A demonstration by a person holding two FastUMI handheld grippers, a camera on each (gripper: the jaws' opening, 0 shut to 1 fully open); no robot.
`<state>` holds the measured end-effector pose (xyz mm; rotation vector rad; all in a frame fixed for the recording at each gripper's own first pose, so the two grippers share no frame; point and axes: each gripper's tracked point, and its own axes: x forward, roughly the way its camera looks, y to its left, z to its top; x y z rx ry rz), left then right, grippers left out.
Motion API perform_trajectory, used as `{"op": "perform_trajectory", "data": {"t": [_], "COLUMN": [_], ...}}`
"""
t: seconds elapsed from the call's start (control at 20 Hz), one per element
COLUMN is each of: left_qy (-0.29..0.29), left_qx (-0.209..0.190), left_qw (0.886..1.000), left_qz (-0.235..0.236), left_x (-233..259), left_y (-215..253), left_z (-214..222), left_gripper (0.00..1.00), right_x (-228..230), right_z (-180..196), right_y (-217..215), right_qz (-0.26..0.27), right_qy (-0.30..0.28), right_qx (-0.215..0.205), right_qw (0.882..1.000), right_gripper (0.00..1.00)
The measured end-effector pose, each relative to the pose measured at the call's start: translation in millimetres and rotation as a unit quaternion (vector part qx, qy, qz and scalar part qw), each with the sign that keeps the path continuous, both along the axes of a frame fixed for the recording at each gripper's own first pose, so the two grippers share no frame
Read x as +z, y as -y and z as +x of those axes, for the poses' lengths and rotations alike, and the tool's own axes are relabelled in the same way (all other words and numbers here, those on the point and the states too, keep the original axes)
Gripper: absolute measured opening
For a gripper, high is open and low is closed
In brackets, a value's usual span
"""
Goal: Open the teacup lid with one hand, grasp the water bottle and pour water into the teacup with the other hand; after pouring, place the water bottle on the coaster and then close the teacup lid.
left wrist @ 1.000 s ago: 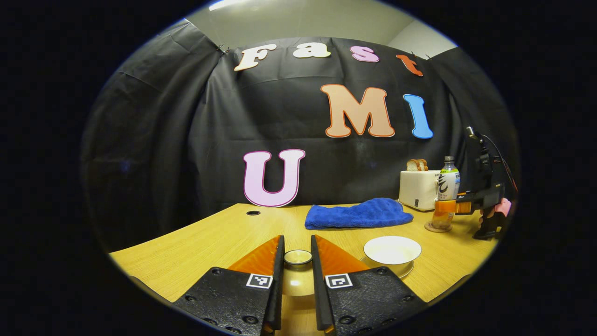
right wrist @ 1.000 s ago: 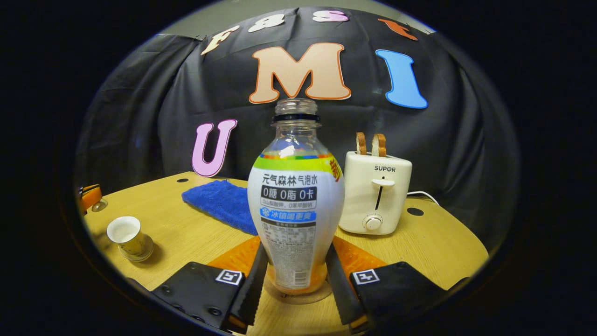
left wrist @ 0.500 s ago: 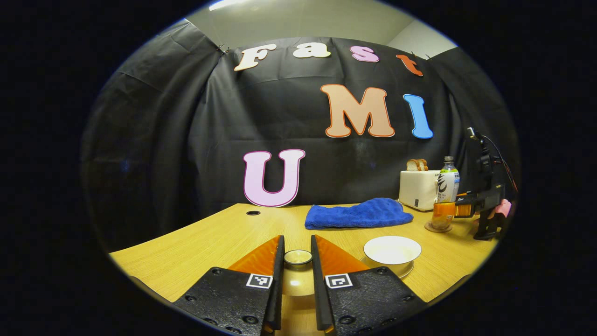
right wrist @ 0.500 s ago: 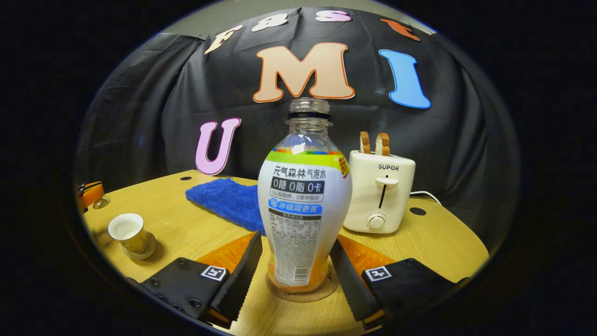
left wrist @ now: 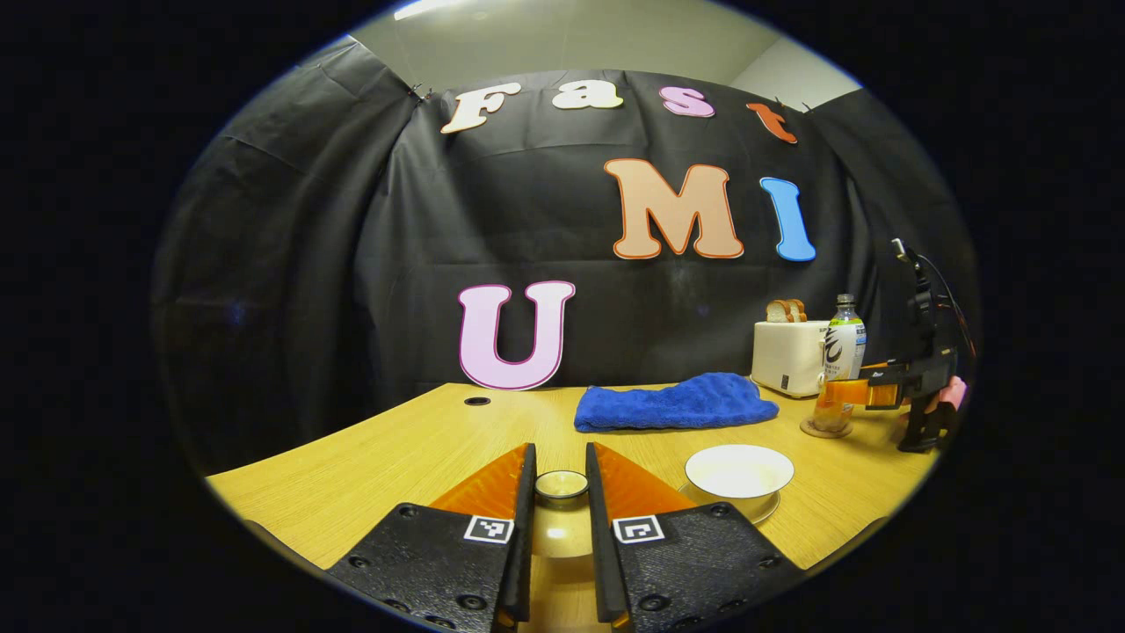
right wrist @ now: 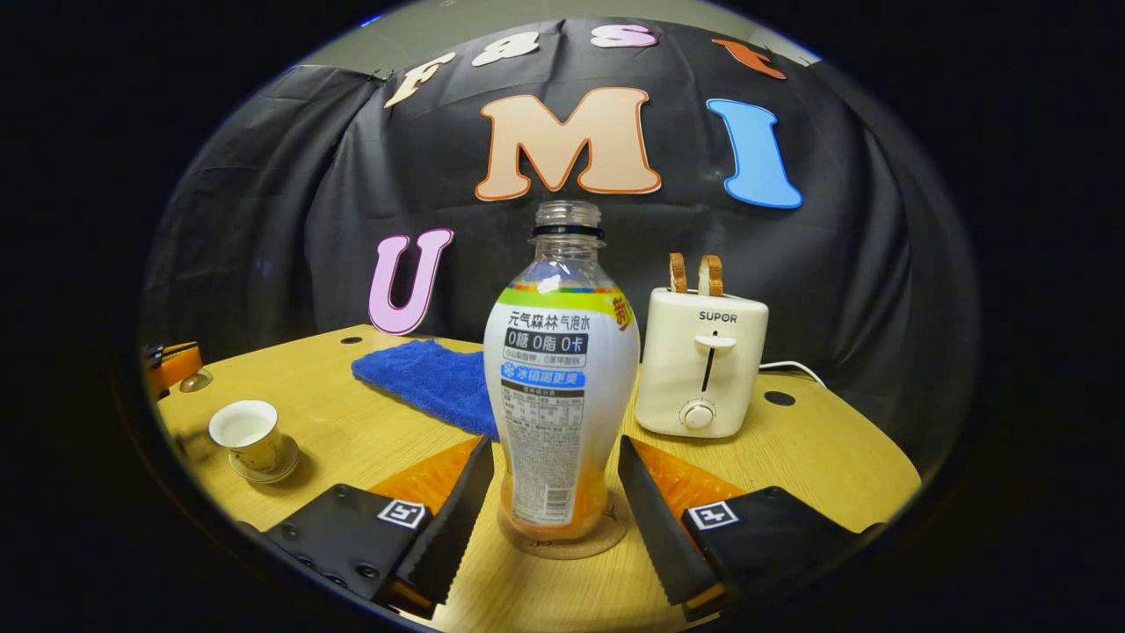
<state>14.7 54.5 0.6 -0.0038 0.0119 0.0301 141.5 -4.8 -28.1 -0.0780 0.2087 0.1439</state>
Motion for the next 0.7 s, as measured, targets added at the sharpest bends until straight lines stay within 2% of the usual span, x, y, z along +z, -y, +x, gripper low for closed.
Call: {"op": "perform_trajectory", "data": {"t": [0.2, 0.25, 0.35, 0.4, 0.5, 0.6, 0.7], "left_qy": [0.0, 0.0, 0.0, 0.0, 0.0, 0.0, 0.0], "left_qx": [0.0, 0.0, 0.001, 0.002, 0.0, -0.001, -0.001], "left_qw": [1.0, 1.0, 1.0, 1.0, 1.0, 1.0, 1.0], "left_qz": [0.0, 0.0, 0.0, 0.0, 0.0, 0.0, -0.001], "left_x": [-0.1, 0.2, 0.8, 0.5, 0.4, -0.2, 1.1], "left_y": [0.1, -0.1, -1.0, -0.7, 0.5, 1.1, 3.3], "left_z": [0.0, 0.1, -0.3, 0.0, -0.2, 0.2, -0.3], "left_gripper": [0.27, 0.27, 0.27, 0.27, 0.27, 0.27, 0.27], "right_x": [4.1, 5.7, 10.0, 12.4, 19.0, 27.7, 34.5], "right_z": [-15.6, -21.6, -32.9, -37.6, -50.5, -61.7, -71.2], "right_y": [7.9, 8.2, 12.5, 16.5, 22.7, 29.7, 39.3], "right_qz": [0.026, 0.037, 0.044, 0.04, 0.035, 0.038, 0.038], "right_qy": [0.012, 0.014, 0.022, 0.029, 0.047, 0.071, 0.093], "right_qx": [-0.007, -0.007, -0.009, -0.012, -0.018, -0.027, -0.045], "right_qw": [1.0, 0.999, 0.999, 0.999, 0.998, 0.996, 0.994], "right_gripper": [0.92, 0.96, 0.88, 0.91, 0.92, 0.88, 0.94]}}
